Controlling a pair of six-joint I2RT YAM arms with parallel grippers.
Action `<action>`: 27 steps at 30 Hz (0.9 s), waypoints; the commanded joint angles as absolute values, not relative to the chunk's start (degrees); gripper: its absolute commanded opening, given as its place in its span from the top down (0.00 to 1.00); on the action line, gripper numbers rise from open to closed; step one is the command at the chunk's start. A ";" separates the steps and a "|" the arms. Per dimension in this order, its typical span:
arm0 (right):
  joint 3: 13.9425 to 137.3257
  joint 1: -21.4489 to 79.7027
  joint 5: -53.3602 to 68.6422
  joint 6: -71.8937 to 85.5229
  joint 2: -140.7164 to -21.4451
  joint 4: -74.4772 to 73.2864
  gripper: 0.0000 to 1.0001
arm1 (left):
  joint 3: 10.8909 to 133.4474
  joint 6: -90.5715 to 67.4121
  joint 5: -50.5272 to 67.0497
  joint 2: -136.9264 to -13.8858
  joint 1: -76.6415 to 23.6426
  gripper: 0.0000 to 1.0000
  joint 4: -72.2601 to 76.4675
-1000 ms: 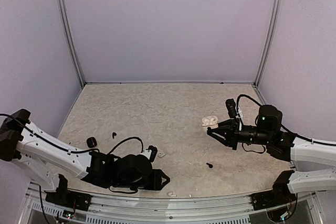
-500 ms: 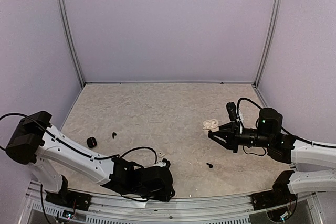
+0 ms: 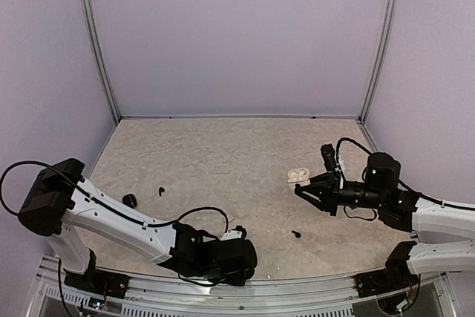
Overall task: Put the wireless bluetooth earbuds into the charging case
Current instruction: Turn over the left earbud at the corner of the board.
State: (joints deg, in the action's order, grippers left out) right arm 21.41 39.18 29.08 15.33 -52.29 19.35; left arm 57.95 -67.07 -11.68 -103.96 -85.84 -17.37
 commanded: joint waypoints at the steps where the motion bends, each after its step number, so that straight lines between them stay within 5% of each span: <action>1: 20.66 38.85 28.86 15.47 -51.34 19.51 1.00 | 59.53 -64.31 -15.28 -104.73 -84.60 0.79 -22.95; 15: 20.57 38.87 28.45 15.38 -51.55 19.78 1.00 | 68.43 -26.11 -23.55 -105.84 -79.01 0.82 -26.60; 27: 20.48 38.78 27.52 15.71 -50.31 18.84 1.00 | 73.38 3.82 -6.94 -109.94 -77.17 0.78 -35.10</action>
